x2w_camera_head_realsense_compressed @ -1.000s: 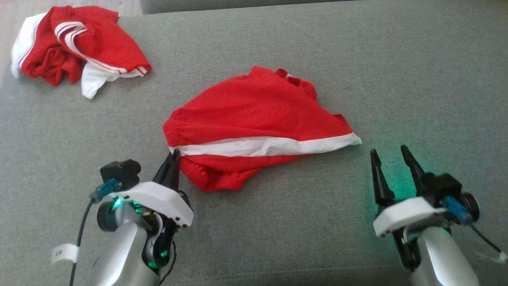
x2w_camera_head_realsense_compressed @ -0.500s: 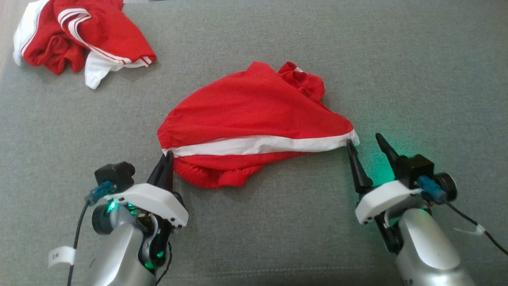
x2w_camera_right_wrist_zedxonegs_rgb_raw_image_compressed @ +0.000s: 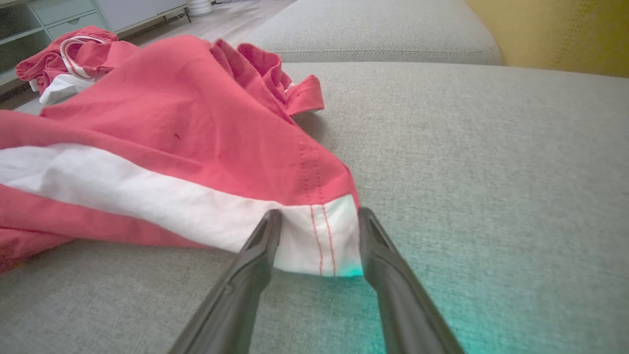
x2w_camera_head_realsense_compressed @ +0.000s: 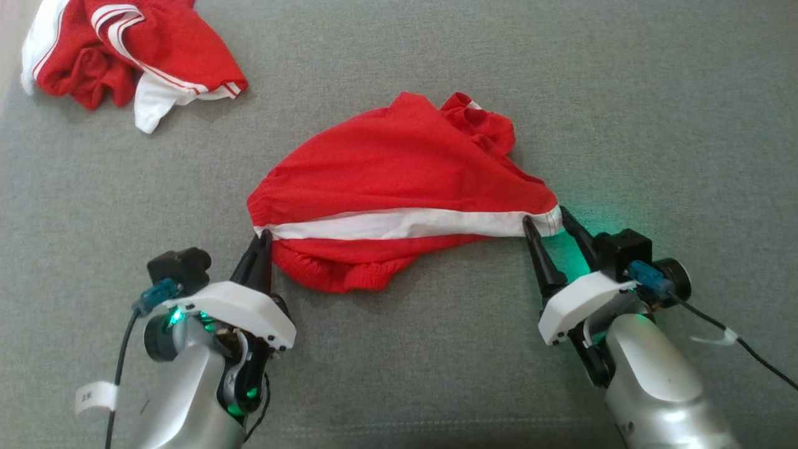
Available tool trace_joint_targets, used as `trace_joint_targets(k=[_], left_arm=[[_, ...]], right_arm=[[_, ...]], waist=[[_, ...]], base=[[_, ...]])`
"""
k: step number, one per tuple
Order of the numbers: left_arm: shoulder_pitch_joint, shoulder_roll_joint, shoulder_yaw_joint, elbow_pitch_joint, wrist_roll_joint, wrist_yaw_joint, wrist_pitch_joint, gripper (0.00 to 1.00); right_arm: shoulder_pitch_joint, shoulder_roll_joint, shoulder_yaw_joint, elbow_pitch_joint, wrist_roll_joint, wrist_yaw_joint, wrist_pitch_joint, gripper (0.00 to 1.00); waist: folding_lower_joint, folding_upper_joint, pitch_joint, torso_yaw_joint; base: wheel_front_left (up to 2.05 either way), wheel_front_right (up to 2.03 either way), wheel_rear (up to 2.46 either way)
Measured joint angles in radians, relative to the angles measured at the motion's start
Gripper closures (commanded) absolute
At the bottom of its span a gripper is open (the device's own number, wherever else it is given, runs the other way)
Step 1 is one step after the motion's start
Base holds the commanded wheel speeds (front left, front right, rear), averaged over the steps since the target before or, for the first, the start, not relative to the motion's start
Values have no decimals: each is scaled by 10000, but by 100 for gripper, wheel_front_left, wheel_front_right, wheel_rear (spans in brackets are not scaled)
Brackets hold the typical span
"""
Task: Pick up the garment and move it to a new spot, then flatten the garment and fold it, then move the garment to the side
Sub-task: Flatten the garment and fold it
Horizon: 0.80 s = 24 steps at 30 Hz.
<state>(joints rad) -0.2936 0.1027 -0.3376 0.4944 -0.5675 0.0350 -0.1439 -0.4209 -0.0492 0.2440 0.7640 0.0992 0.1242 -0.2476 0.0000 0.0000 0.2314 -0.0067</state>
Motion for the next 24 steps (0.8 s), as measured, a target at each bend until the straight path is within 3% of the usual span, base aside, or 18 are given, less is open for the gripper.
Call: trace_joint_targets(k=[2, 4, 10, 13, 24], left_arm=[[0, 0, -10, 27, 0, -2, 0, 100], [0, 0, -29, 61, 0, -4, -2, 100], [-3, 0, -50, 113, -4, -6, -94, 100], [-3, 2, -48, 81, -67, -6, -215, 100], [1, 180, -48, -1595, 33, -100, -746, 100]], right_arm=[[-121, 0, 104, 213, 79, 0, 0, 33], [-231, -4, 161, 393, 105, 0, 0, 52], [-413, -6, 362, 552, 268, 0, 0, 78], [-408, -6, 328, 414, 270, 0, -2, 100], [105, -12, -251, -2253, 328, 0, -33, 100]], waist=[[0, 0, 11, 16], [0, 0, 21, 31], [0, 0, 47, 49], [0, 0, 5, 26], [0, 0, -569, -124]], base=[[0, 0, 0], [0, 0, 0], [0, 0, 0], [0, 0, 0], [0, 0, 0]])
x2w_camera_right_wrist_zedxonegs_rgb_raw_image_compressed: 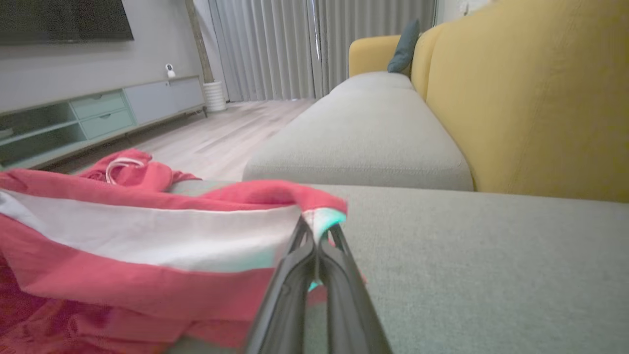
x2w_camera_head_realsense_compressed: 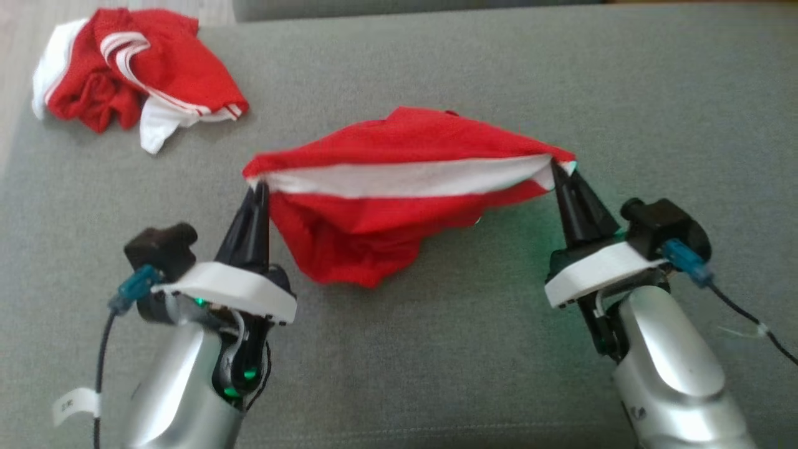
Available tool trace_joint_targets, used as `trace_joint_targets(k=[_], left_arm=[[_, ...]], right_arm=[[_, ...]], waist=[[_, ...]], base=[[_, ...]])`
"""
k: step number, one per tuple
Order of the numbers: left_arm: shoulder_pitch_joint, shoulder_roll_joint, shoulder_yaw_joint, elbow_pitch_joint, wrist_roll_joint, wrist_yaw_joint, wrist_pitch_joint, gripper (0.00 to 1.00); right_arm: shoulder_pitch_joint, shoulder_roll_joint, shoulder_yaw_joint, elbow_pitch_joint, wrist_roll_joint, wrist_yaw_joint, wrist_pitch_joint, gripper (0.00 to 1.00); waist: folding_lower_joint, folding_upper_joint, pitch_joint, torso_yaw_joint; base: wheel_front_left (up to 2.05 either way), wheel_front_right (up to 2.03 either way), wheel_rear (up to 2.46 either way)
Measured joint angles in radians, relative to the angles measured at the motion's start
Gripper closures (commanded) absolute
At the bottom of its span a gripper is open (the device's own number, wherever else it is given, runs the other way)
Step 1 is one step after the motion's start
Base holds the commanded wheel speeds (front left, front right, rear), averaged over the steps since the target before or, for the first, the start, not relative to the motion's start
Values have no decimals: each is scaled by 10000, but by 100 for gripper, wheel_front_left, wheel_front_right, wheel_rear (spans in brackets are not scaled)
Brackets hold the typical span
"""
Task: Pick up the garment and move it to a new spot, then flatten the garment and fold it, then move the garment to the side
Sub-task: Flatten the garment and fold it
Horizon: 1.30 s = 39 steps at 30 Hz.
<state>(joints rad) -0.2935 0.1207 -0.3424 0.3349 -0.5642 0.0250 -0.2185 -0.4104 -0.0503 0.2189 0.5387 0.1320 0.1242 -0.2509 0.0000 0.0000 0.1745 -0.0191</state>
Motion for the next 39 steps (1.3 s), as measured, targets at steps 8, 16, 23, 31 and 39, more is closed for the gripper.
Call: trace_joint_targets(k=[8, 16, 23, 31, 39], left_arm=[[21, 422, -44, -2815, 98, 17, 337, 100], [0, 1154, 96, -5889, 274, 290, 1221, 100], [-735, 1595, 313, -6786, 245, 416, 2332, 100], [-3010, 1651, 322, -3457, 63, -186, 2740, 100], [-7074, 1369, 132, -721, 744, -725, 2178, 100]], right_arm=[[827, 2, -669, -3141, -196, 0, 347, 100], [1364, -36, -1283, -6546, -591, 0, 1323, 100], [1330, -278, -1689, -8094, -625, 0, 2472, 100], [-1088, -366, -1112, -5377, -345, 0, 2836, 100], [-4986, -221, -1944, -2502, -1202, 0, 1166, 100]], waist=[[0, 0, -818, -91], [0, 0, -1486, -299], [0, 0, -1279, -403], [0, 0, -67, -481], [1, 0, 1254, -719]], base=[[0, 0, 0], [0, 0, 0], [0, 0, 0], [0, 0, 0], [0, 0, 0]])
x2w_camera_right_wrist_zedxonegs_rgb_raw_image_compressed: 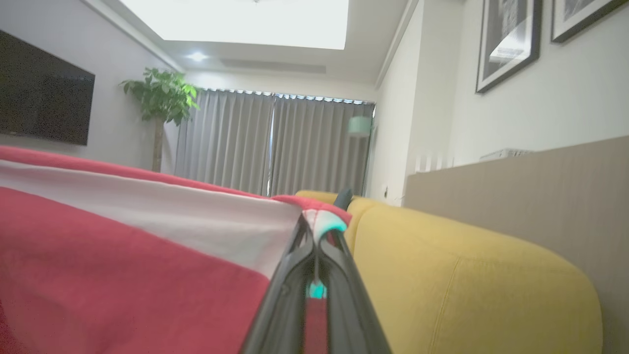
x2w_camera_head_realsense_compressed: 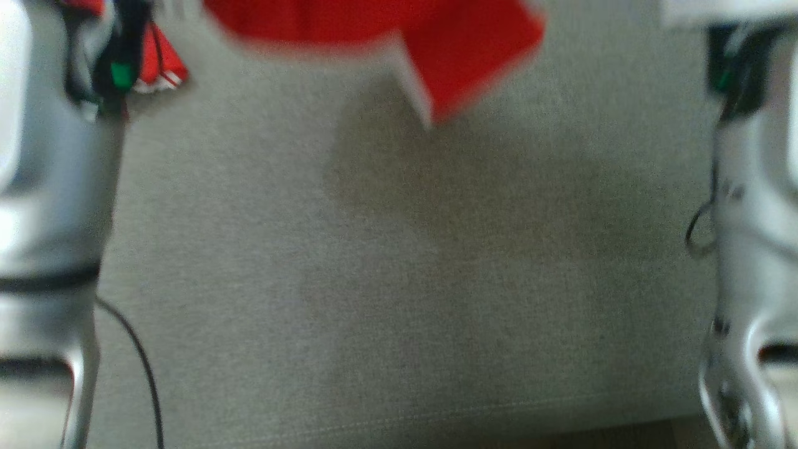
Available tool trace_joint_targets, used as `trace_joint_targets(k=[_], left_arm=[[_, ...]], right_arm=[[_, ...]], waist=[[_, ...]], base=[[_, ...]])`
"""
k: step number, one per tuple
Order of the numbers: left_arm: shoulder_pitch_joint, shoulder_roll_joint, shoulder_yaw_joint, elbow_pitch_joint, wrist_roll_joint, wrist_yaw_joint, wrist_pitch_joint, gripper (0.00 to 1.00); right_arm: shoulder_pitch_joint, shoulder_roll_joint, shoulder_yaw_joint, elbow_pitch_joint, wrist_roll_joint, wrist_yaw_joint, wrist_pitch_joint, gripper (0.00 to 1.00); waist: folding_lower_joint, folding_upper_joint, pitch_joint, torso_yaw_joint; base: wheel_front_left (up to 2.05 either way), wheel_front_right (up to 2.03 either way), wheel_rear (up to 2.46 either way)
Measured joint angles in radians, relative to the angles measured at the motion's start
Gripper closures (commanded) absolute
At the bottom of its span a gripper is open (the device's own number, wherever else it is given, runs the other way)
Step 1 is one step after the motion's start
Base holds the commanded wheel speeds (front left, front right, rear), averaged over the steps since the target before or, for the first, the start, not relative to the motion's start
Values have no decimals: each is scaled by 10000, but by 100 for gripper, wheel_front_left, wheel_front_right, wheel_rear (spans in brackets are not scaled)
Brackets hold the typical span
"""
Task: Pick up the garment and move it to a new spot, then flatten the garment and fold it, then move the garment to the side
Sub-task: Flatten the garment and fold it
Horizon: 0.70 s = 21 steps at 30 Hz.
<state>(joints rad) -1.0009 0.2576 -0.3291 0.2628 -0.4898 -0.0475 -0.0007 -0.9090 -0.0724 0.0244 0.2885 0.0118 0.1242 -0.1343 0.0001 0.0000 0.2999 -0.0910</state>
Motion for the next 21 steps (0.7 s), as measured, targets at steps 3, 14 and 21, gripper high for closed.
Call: trace_joint_targets(k=[3, 14, 21], left_arm=[[-1370, -341, -19, 863, 107, -155, -562, 100], [-430, -679, -249, 3910, -408, -683, -2132, 100], [1214, -993, -384, 3007, -1005, -767, -2489, 100]], right_arm=[[-1144, 0, -176, 784, -71, 0, -673, 100], [152, 33, 1916, 2851, 1580, 0, -1097, 100], [1321, 35, 1325, 2048, 1498, 0, -1168, 100]], waist=[[1, 0, 563, -134], [2, 0, 2024, -552], [-1, 0, 1682, -427]], base=[[0, 0, 0], [0, 0, 0], [0, 0, 0]])
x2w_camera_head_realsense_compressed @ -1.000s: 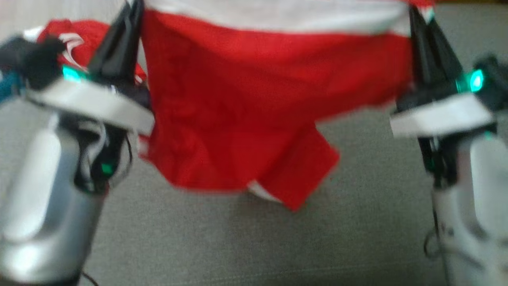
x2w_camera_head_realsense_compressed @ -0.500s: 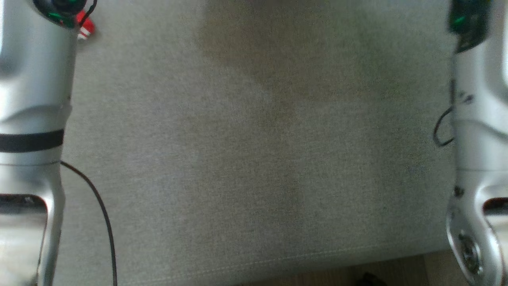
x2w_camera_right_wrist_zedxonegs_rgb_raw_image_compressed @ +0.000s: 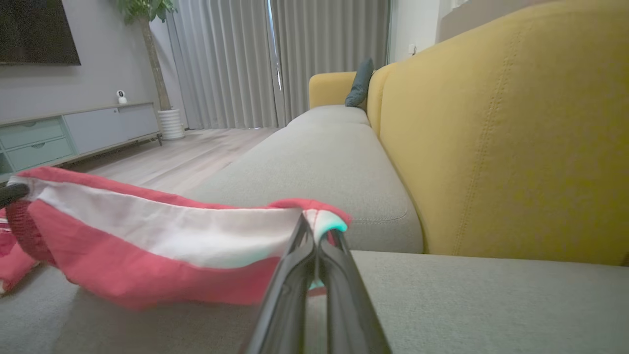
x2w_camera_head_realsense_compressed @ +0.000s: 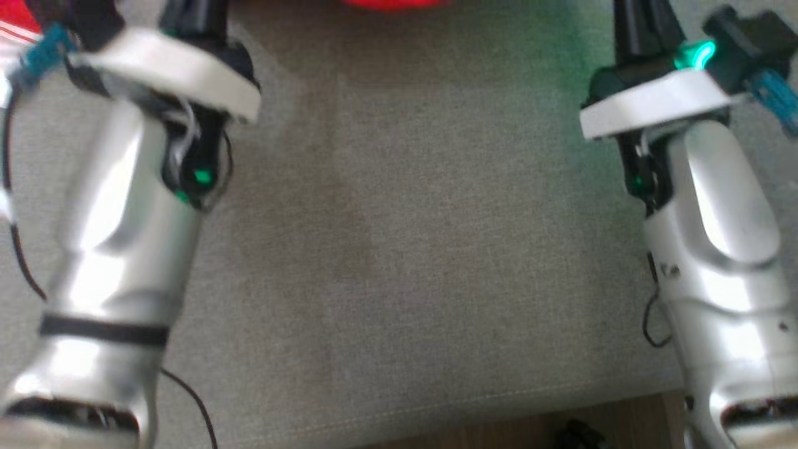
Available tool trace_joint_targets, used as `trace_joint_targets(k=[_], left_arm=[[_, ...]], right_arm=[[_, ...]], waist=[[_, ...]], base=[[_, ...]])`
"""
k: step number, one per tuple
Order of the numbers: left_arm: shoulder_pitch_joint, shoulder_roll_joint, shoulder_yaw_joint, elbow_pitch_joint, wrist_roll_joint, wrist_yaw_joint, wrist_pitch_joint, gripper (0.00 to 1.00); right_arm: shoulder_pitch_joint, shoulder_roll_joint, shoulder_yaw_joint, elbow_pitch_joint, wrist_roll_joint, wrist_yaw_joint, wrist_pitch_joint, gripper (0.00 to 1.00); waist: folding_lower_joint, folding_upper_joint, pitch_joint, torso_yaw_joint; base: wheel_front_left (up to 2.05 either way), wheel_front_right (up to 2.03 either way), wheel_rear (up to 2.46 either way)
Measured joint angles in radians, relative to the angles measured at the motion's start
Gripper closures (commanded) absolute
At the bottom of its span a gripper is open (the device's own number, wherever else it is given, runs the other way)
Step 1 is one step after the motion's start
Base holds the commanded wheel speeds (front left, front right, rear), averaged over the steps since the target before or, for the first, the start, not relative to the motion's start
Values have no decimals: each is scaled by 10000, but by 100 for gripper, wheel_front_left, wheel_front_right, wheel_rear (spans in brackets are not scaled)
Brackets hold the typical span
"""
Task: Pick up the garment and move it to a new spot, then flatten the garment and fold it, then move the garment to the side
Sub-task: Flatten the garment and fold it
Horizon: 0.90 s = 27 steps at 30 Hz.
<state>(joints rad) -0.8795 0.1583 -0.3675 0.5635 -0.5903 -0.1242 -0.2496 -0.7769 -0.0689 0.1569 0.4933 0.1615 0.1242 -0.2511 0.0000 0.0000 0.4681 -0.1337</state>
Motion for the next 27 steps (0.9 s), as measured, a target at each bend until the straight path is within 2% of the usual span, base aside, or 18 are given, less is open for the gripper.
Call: trace_joint_targets(k=[6, 14, 21, 27], left_arm=[[2592, -109, 341, -2127, 324, -2, -44, 100], [6091, -627, 581, -4307, 930, -4, -44, 100], [8490, -773, 525, -5799, 1210, -4, -44, 100], [9893, -882, 151, -6495, 1110, 0, -44, 100]], right_arm=[[2003, 27, -652, -1342, -232, 0, -42, 100], [5212, 148, -1298, -2830, -293, 0, -42, 100], [7442, 224, -1473, -4663, -209, 0, 343, 100], [8617, 232, -1697, -5871, -460, 0, 1062, 100]], waist=[[0, 0, -745, 186], [-1, 0, -2191, 369], [-1, 1, -3197, 327], [-1, 1, -3287, 233]], base=[[0, 0, 0], [0, 0, 0], [0, 0, 0], [0, 0, 0]])
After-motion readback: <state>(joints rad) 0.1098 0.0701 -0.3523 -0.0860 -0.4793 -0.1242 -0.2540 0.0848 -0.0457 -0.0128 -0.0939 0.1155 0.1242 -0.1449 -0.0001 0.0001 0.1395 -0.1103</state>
